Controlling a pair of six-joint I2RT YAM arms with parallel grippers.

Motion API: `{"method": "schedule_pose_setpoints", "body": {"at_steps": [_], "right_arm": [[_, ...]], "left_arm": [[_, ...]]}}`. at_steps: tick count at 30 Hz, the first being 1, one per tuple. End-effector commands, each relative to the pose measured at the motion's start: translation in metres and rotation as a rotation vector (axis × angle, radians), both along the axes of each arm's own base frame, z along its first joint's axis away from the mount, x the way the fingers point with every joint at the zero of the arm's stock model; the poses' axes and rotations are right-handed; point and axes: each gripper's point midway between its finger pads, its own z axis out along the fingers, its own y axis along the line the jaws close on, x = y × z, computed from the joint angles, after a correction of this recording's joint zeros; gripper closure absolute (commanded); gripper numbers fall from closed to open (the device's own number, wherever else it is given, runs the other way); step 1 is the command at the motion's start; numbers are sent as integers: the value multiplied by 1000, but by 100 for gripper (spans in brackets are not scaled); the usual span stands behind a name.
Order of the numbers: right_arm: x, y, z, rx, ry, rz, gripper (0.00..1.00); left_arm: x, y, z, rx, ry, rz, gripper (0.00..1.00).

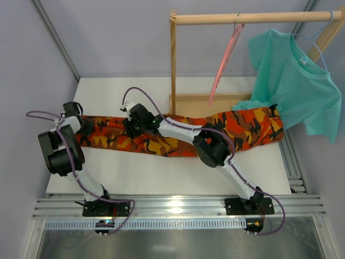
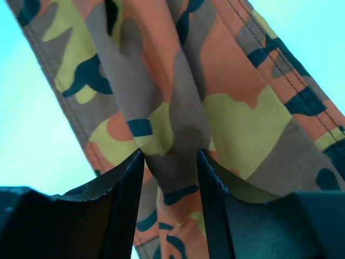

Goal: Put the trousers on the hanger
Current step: Fold the trousers

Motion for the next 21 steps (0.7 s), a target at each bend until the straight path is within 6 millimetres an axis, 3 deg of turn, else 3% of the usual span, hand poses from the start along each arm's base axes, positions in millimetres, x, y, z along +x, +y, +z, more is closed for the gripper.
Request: {"method": "schedule_pose_setpoints", "body": {"at_steps": [1,5,6,7,9,12,15,21], "right_arm": [[15,4,11,-1,-74,-1,53],[12,8,12,16,-66,17,63],[10,11,16,31,-57,32,70],[6,14,22,51,-38,39,84],[-4,18,31,83,4,67,94],[-26,24,55,157,89,121,96],[-41,23,61,180,174,129,96],[-49,21,30,155,286,94,96]], "left_arm": [[11,8,5,40,-8,-15,99],[11,10,3,51,14,-31,99],[12,12,5,57,14,-33,99],[13,13,5,60,17,-33,99],[13,13,5,62,23,-37,100],[17,16,10,72,22,-48,100],[20,18,12,76,39,-64,100],[17,16,2,79,70,-95,100]]}}
